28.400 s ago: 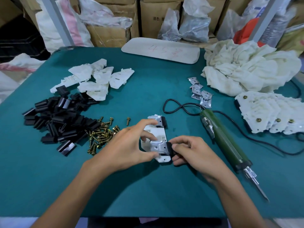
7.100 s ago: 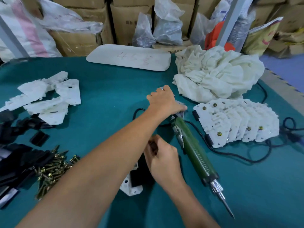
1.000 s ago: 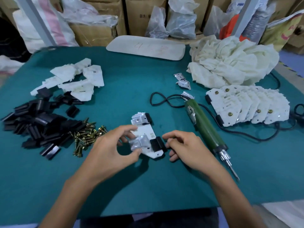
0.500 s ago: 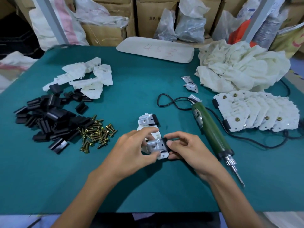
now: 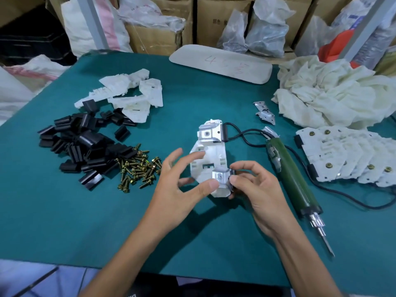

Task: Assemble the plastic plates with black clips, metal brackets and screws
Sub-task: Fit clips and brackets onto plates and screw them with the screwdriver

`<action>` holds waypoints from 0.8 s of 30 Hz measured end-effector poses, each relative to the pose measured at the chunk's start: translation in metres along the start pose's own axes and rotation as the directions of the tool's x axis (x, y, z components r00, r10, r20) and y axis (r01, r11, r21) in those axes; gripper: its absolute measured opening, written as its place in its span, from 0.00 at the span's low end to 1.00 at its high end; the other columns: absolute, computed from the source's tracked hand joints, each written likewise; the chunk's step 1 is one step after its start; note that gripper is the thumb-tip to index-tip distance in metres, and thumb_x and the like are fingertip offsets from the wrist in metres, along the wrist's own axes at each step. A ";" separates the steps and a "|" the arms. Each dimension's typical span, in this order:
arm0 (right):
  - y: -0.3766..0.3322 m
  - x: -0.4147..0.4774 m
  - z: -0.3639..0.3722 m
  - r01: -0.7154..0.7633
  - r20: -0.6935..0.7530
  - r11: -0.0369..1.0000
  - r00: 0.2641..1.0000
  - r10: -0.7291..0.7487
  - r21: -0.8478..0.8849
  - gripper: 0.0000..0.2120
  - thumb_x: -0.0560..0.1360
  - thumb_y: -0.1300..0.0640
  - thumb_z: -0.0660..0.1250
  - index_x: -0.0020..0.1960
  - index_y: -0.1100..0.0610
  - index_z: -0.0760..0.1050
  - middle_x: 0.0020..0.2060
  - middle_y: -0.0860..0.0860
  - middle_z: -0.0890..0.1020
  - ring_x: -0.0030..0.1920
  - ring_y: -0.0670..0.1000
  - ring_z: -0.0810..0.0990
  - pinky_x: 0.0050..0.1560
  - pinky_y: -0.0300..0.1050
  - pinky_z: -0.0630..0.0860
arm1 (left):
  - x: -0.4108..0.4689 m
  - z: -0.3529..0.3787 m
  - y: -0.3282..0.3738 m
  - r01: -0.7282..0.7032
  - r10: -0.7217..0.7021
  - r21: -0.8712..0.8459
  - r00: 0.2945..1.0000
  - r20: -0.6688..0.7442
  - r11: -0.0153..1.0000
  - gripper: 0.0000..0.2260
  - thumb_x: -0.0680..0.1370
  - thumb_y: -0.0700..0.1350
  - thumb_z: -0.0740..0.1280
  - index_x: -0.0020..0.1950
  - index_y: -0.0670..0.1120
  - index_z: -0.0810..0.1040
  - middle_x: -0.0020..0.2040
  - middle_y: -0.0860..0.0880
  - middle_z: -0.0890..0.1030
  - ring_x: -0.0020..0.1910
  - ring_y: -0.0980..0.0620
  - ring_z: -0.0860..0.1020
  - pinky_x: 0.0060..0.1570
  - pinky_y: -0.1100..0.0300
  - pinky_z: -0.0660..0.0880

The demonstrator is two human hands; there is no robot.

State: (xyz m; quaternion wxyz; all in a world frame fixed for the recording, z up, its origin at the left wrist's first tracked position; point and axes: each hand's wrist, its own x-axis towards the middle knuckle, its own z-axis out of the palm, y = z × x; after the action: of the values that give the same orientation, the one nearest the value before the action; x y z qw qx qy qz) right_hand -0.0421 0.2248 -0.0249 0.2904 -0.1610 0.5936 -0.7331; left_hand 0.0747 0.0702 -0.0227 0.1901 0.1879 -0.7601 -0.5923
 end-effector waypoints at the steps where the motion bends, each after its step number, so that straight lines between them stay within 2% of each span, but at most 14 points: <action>1: 0.000 0.000 0.002 0.014 -0.004 1.000 1.000 -0.014 0.025 0.11 0.74 0.67 0.71 0.45 0.51 0.83 0.36 0.58 0.84 0.34 0.51 0.80 0.36 0.43 0.79 | 0.001 -0.001 0.004 0.033 -0.034 -0.047 0.999 -0.004 0.998 0.25 0.67 0.58 0.78 0.63 0.68 0.77 0.74 0.58 0.63 0.71 0.62 0.69 0.59 0.71 0.72; 3: -0.002 0.001 0.004 0.036 0.003 0.998 0.999 -0.036 0.048 0.15 0.77 0.70 0.69 0.46 0.51 0.83 0.38 0.58 0.84 0.34 0.51 0.81 0.37 0.43 0.80 | 0.002 -0.002 0.008 0.088 -0.076 -0.217 0.995 0.063 0.972 0.27 0.69 0.52 0.77 0.67 0.63 0.75 0.72 0.53 0.73 0.65 0.57 0.77 0.57 0.66 0.76; 4: -0.004 0.002 0.005 0.045 0.010 0.998 0.999 -0.045 0.041 0.15 0.77 0.71 0.68 0.47 0.51 0.83 0.39 0.59 0.84 0.35 0.51 0.81 0.37 0.43 0.80 | 0.001 -0.002 0.009 0.109 -0.076 -0.318 0.991 0.113 0.942 0.27 0.71 0.48 0.76 0.69 0.59 0.74 0.66 0.50 0.79 0.61 0.53 0.81 0.54 0.63 0.78; 6: -0.007 0.002 0.006 0.058 0.011 0.998 0.998 -0.058 0.019 0.15 0.77 0.70 0.69 0.47 0.50 0.83 0.40 0.59 0.84 0.35 0.51 0.81 0.38 0.43 0.80 | 0.000 -0.001 0.010 0.122 -0.062 -0.419 0.986 0.154 0.900 0.27 0.73 0.43 0.76 0.71 0.53 0.73 0.59 0.47 0.84 0.56 0.48 0.83 0.52 0.59 0.80; 9: -0.011 0.003 0.010 0.104 0.010 0.992 0.995 -0.103 -0.071 0.11 0.73 0.66 0.73 0.46 0.49 0.83 0.42 0.58 0.85 0.37 0.52 0.81 0.39 0.43 0.80 | 0.002 0.003 0.012 0.086 -0.054 -0.467 0.995 0.083 0.880 0.27 0.71 0.39 0.77 0.68 0.48 0.75 0.57 0.45 0.85 0.53 0.46 0.84 0.52 0.58 0.80; 12: -0.016 0.000 0.013 0.144 -0.005 0.981 0.989 -0.146 -0.131 0.09 0.70 0.60 0.73 0.47 0.49 0.84 0.43 0.53 0.85 0.37 0.50 0.81 0.38 0.42 0.80 | 0.004 0.004 0.014 0.075 -0.040 -0.521 0.996 0.078 0.850 0.26 0.71 0.36 0.76 0.67 0.46 0.75 0.54 0.43 0.86 0.51 0.47 0.85 0.50 0.60 0.80; 16: -0.017 -0.003 0.013 0.156 -0.001 0.981 0.988 -0.158 -0.111 0.10 0.71 0.63 0.74 0.47 0.49 0.84 0.41 0.52 0.85 0.38 0.49 0.81 0.37 0.43 0.80 | 0.006 0.002 0.014 0.040 -0.009 -0.512 0.998 0.062 0.858 0.22 0.69 0.37 0.78 0.61 0.50 0.79 0.50 0.38 0.86 0.48 0.43 0.84 0.51 0.54 0.82; 18: -0.016 -0.004 0.011 0.158 0.004 0.983 0.987 -0.158 -0.097 0.11 0.73 0.66 0.75 0.47 0.50 0.83 0.41 0.53 0.85 0.39 0.49 0.82 0.38 0.43 0.81 | 0.006 0.002 0.014 0.026 -0.010 -0.502 0.999 0.035 0.865 0.19 0.68 0.38 0.78 0.57 0.48 0.79 0.48 0.39 0.86 0.46 0.43 0.85 0.50 0.54 0.82; 21: -0.018 -0.006 0.010 0.154 0.034 0.984 0.988 -0.151 -0.086 0.07 0.72 0.60 0.74 0.49 0.51 0.83 0.44 0.55 0.86 0.40 0.50 0.82 0.39 0.43 0.81 | 0.005 0.003 0.013 0.028 -0.013 -0.515 0.999 0.033 0.856 0.17 0.69 0.39 0.76 0.56 0.44 0.78 0.47 0.40 0.87 0.45 0.46 0.86 0.47 0.58 0.82; 24: -0.017 -0.007 0.009 0.151 0.046 0.986 0.988 -0.148 -0.065 0.10 0.70 0.56 0.75 0.51 0.52 0.84 0.44 0.56 0.85 0.41 0.50 0.82 0.40 0.42 0.80 | 0.003 0.001 0.013 0.036 0.002 -0.536 0.998 0.069 0.843 0.16 0.72 0.39 0.74 0.58 0.44 0.77 0.49 0.42 0.87 0.47 0.47 0.86 0.47 0.62 0.80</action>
State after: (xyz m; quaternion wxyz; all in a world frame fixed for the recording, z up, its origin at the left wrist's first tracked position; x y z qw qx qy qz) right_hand -0.0358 0.2245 -0.0056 0.2411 -0.2298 0.5986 -0.7285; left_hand 0.0714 0.0724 -0.0100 0.2043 0.1141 -0.5683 -0.7889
